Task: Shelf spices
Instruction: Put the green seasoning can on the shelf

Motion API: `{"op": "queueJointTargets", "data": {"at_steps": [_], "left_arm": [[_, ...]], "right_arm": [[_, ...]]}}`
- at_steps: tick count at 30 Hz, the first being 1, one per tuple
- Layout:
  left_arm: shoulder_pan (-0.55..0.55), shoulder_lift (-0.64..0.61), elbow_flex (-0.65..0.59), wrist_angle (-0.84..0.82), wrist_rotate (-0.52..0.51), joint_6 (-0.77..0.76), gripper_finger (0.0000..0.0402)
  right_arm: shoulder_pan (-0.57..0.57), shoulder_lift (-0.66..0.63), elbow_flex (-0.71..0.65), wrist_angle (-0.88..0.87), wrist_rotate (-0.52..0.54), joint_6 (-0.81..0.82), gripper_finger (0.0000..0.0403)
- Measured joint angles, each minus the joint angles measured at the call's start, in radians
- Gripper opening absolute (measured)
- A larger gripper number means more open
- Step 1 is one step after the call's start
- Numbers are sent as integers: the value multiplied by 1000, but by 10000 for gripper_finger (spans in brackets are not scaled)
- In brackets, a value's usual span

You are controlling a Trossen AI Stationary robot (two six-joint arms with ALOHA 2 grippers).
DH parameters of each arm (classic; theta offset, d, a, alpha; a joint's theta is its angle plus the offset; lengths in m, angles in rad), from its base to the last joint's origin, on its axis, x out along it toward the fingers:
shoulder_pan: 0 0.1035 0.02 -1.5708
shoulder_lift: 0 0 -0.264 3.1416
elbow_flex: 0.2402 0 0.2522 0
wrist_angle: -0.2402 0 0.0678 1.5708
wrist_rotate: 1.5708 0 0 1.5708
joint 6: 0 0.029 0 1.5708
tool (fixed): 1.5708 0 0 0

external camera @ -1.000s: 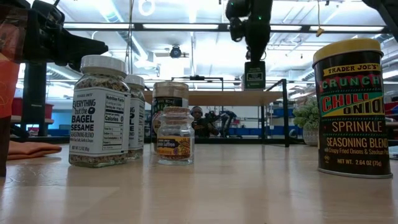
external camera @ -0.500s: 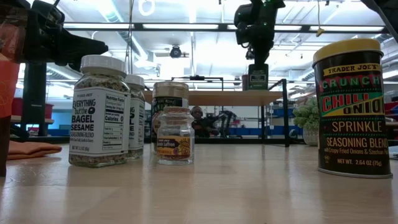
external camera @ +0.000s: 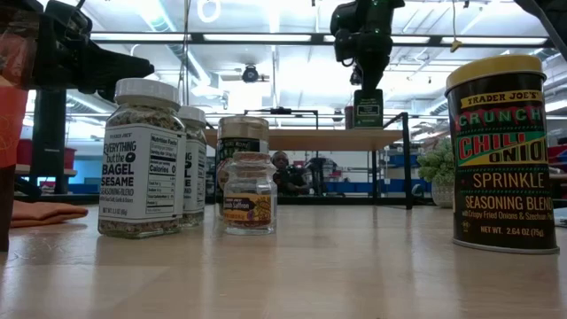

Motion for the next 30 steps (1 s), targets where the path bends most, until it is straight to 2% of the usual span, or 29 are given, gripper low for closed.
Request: {"op": "queueJointTargets", "data": {"at_steps": [30], "left_arm": [[0, 0, 0, 0, 0, 0, 92]], "right_arm": [[44, 0, 0, -35, 0, -24, 160]]}}
